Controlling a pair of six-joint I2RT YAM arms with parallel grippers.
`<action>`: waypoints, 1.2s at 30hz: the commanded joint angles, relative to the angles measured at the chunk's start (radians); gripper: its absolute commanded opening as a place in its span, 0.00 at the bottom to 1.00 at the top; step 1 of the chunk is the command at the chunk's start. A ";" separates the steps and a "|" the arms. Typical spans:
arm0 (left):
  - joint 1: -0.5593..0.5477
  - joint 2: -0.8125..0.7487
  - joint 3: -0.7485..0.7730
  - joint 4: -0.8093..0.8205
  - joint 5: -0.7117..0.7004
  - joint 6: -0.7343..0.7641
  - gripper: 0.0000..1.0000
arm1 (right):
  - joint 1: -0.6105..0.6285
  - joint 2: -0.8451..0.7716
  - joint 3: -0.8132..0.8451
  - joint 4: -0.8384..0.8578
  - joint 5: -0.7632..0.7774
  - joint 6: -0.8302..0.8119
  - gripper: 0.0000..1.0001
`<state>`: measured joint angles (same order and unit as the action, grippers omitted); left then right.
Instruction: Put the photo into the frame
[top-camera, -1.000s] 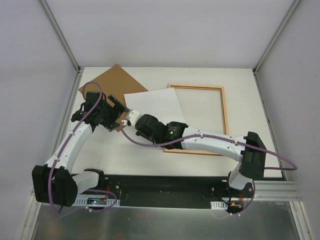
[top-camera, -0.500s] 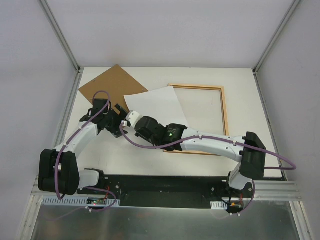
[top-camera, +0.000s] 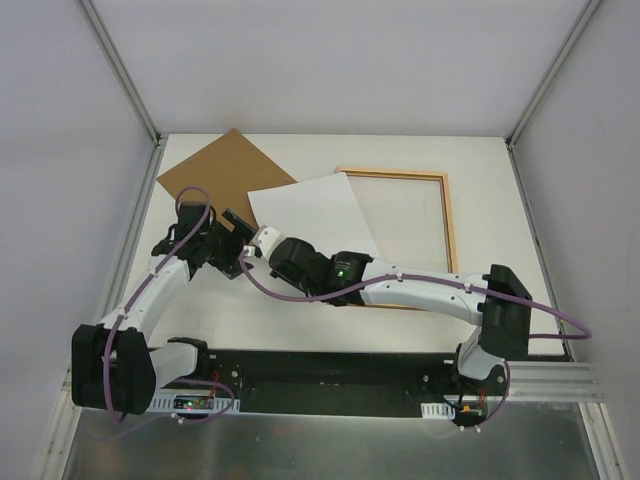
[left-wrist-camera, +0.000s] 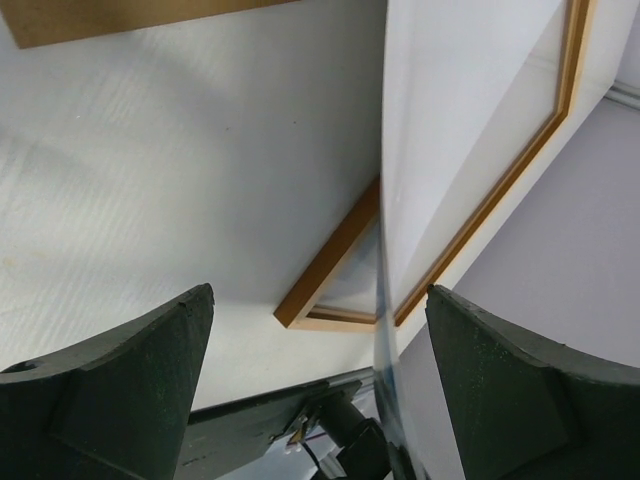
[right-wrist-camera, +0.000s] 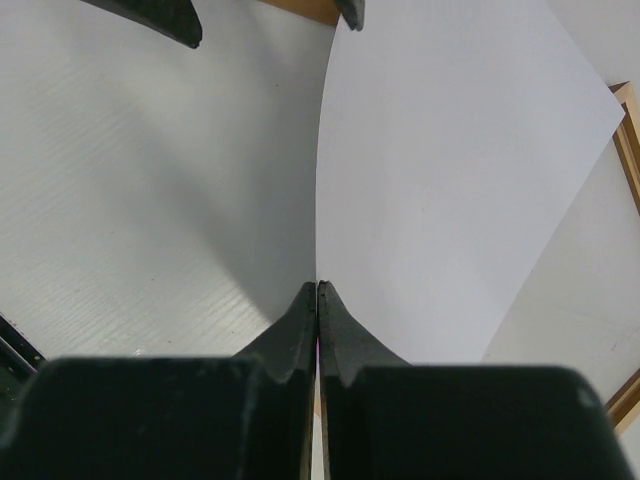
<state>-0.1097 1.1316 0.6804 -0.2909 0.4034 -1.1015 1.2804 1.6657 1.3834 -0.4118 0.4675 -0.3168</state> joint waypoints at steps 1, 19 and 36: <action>0.007 0.045 0.083 0.021 0.000 -0.055 0.85 | 0.010 -0.011 0.006 0.027 0.014 0.021 0.01; 0.001 0.330 0.110 0.188 0.092 -0.116 0.75 | 0.030 0.034 0.057 -0.001 0.036 0.019 0.01; -0.051 0.447 0.160 0.213 0.092 -0.109 0.37 | 0.030 0.019 0.032 -0.004 0.045 0.022 0.01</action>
<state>-0.1455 1.5650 0.8017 -0.0887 0.4904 -1.2167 1.3033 1.7096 1.3972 -0.4164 0.4866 -0.3099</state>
